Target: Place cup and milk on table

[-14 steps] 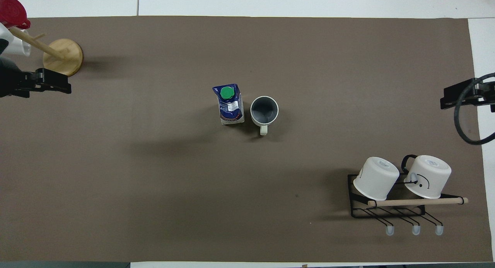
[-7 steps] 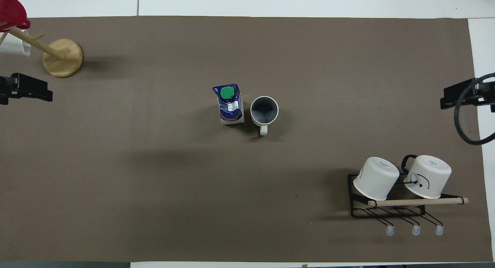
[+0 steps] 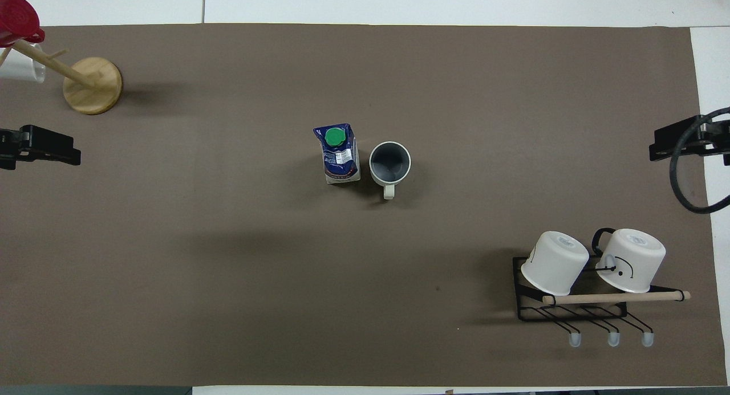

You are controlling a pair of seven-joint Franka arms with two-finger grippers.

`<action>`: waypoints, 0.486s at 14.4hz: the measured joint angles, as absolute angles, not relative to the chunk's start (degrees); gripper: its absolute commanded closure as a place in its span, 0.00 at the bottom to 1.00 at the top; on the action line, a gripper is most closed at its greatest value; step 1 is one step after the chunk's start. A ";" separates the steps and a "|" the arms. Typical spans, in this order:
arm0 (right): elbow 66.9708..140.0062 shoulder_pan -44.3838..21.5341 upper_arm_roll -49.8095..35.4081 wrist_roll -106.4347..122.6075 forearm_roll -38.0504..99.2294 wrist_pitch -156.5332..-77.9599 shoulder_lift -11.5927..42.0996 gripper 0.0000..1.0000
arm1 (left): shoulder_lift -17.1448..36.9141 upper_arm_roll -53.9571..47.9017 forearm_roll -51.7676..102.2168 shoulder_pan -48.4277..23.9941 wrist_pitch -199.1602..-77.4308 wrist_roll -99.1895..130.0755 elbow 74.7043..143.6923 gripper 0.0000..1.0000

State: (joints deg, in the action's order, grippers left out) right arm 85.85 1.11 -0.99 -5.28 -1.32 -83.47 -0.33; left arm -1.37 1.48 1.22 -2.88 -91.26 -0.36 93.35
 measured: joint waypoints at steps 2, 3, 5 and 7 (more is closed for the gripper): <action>85.85 1.11 -0.99 -5.28 -1.32 -83.47 -0.33 0.00 | -1.38 1.48 1.22 -2.88 -91.32 -1.12 93.36 0.00; 85.85 1.11 -0.99 -5.28 -1.32 -83.47 -0.33 0.00 | -1.38 1.48 1.22 -2.88 -91.33 -1.23 93.36 0.00; 85.85 1.11 -0.99 -5.28 -1.32 -83.47 -0.33 0.00 | -1.38 1.48 1.22 -2.88 -91.46 -1.33 93.36 0.00; 85.86 1.11 -0.99 -5.28 -1.32 -83.47 -0.33 0.00 | -1.38 1.48 1.22 -2.87 -91.90 -1.46 93.36 0.00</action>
State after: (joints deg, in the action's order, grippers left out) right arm 85.86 1.11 -0.99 -5.28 -1.32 -83.47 -0.33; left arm -1.38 1.48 1.22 -2.87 -91.90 -1.46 93.36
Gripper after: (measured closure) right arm 0.000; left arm 0.000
